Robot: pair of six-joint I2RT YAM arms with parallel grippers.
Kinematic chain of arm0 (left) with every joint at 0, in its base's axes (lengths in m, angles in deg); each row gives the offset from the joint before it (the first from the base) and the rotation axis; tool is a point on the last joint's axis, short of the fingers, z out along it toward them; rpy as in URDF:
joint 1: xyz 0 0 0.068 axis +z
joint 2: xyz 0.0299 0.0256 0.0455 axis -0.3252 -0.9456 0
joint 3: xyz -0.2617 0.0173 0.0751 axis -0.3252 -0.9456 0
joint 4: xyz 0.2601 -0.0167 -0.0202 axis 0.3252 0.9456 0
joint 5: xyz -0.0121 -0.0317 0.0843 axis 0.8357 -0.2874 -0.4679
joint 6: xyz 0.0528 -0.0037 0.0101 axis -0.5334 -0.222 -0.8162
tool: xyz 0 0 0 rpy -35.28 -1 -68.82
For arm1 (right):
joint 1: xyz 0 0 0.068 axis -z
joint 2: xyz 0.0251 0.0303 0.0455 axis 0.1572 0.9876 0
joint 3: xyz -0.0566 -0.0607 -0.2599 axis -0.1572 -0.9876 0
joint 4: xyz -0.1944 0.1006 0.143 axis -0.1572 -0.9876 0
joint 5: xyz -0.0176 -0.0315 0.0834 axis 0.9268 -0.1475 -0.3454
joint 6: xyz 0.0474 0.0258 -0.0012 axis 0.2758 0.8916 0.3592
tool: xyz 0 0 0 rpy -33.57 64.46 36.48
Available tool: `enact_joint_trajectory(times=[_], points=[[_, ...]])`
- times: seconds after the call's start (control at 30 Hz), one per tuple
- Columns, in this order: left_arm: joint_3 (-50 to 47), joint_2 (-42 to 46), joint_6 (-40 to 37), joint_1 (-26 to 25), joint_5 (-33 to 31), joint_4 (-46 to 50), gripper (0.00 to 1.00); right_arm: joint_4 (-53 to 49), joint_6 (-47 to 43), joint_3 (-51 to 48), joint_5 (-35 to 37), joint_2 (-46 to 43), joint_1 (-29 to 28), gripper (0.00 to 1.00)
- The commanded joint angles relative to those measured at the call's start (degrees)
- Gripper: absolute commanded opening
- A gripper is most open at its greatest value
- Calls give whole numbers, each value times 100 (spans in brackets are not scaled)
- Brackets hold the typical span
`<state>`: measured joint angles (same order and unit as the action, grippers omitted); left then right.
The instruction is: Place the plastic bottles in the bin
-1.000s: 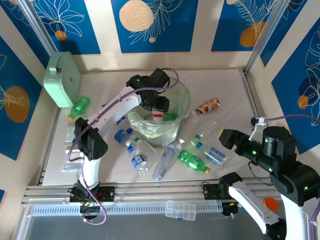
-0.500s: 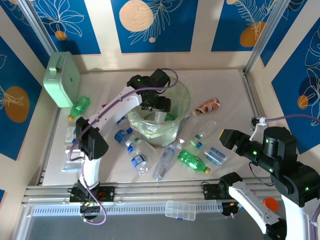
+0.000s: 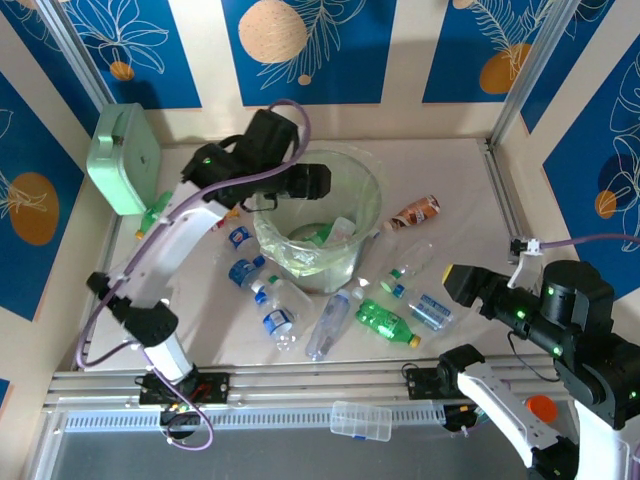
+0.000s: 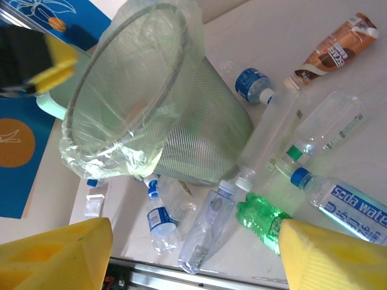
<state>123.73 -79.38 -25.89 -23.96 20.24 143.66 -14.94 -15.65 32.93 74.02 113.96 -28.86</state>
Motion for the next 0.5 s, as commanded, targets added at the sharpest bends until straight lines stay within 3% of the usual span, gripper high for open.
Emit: enact_joint_trajectory(times=[0.0, 0.2, 0.33, 0.4, 0.47], points=[[-10, 346, -147, -22, -306, -124, 73, -367, 146, -350, 18, 246, -32, 73], [-640, 1031, 81, -11, -1072, -28, 73, -291, 507, -1200, -38, 892, 14, 72], [-1453, 1730, 164, -8, -1312, -258, 73, 115, 634, -1736, -774, 1493, 44, 68], [-1888, 2089, 94, -11, -1416, -392, 73, 205, 445, -1874, -1009, 1874, -181, 67], [-2336, 2453, 63, 2, -1601, -485, 73, 180, 252, -1881, -611, 2181, -628, 68]])
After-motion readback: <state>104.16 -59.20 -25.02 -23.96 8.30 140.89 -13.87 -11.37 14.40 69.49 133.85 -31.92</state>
